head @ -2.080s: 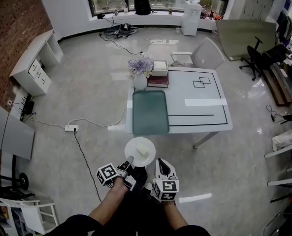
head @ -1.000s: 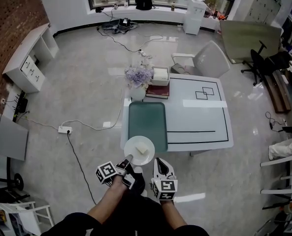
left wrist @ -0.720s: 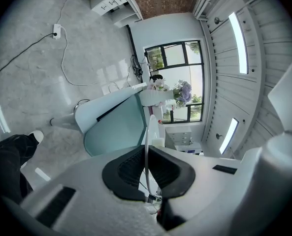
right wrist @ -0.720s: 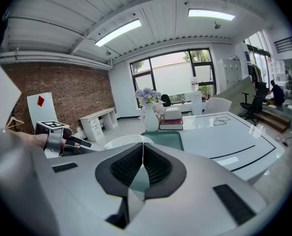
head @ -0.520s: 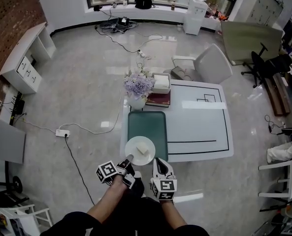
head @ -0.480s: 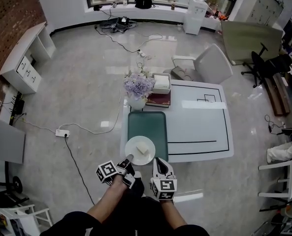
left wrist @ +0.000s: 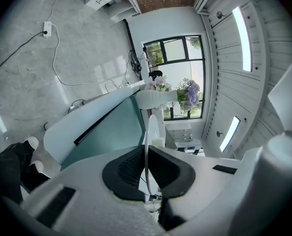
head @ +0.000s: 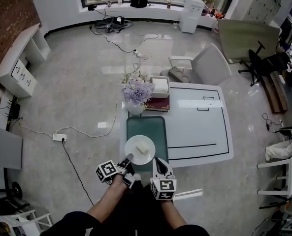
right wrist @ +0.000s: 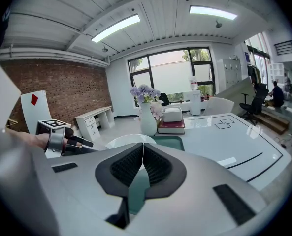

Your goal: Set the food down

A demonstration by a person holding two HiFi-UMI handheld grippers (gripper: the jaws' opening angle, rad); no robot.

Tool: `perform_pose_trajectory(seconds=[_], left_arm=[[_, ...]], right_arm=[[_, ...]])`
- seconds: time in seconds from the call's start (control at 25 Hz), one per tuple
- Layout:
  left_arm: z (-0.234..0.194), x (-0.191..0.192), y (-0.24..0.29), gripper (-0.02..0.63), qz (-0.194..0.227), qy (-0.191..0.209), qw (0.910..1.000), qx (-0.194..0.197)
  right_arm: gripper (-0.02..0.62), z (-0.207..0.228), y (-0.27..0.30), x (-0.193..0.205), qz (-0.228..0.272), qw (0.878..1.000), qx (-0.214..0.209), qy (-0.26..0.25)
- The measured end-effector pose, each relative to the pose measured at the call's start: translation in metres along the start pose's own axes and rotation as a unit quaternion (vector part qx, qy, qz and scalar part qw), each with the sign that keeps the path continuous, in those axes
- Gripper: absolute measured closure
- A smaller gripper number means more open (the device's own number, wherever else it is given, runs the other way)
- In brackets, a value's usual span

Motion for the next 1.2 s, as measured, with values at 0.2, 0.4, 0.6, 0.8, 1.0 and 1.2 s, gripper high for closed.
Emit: perform_pose_trajectory(seconds=[0.2,0.4,0.6,0.8,1.0,1.2], left_arm=[[0.002,-0.004,0.015,0.589,-0.007,0.001,1.0000,-0.001],[-0.001,-0.006,0.034,0.589,-0.010,-0.007,0.9999,-0.010],[-0.003,-0.010,0.052,0.589,-0.007,-0.005,0.9997,-0.023],[-0.010,-0.019,0.071,0.589,0.006,-0.007,0.9992,-0.040],[-0.010,-0.022,0.091,0.589,0.005,-0.003,0.9986,-0.053],[-0.014,-0.023,0.105,0.589,0.004,0.004,0.9976,-0.068]], right_arm=[[0.585,0.008,0.004,-0.002,-0.005,1.000,0.010,0.002],[0.584,0.021,0.017,0.000,-0.015,1.000,0.011,0.008],[0.585,0.036,0.033,-0.010,-0.018,1.000,0.002,0.006],[0.584,0.048,0.045,-0.012,-0.025,1.000,-0.012,0.000],[0.584,0.065,0.055,-0.013,-0.037,0.999,-0.017,0.003],[0.584,0.080,0.063,-0.012,-0.041,0.999,-0.020,0.007]])
Point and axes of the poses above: the fingertips, and each gripper's own axes: y forward along the fingers, z to its right, x out of its underside, the point moved 8 cm from there along -y, backward along the fingers, and after that the axes turned 4 degrees about -y, right-handed, at the moved point
